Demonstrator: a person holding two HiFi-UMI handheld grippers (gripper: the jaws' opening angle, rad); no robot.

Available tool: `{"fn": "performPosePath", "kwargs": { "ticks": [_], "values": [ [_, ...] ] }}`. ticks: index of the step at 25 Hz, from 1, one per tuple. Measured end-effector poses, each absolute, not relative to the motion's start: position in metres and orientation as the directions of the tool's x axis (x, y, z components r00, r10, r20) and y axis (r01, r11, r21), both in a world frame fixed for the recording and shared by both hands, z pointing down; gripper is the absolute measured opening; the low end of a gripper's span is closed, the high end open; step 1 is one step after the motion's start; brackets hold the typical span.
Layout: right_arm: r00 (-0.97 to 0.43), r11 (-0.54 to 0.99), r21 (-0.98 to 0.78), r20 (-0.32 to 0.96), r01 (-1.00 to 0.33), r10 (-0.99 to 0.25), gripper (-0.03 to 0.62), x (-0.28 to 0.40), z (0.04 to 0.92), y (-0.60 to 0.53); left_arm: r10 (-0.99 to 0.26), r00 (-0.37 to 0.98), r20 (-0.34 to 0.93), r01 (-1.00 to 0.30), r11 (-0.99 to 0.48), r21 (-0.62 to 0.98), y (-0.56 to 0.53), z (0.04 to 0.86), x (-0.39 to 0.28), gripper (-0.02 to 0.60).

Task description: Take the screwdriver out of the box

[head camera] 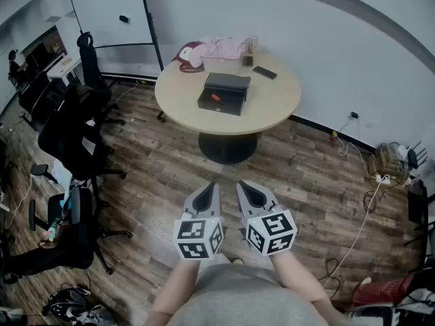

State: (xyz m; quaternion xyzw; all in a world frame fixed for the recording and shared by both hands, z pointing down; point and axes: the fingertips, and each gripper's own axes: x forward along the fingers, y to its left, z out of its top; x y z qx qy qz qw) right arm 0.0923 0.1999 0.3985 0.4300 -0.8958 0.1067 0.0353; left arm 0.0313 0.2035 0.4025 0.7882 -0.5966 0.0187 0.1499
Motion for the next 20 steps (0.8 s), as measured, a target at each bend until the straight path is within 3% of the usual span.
{"fn": "performPosePath", "kwargs": {
  "ticks": [20],
  "values": [
    [-0.614,0.586,-0.212,0.106,-0.782,-0.782,0.000,0.125,0.395,0.192,-0.934,0.275,0.227,-0.944,-0.218,0.247,0.200,0.406,0.055,-0.002]
  ]
}}
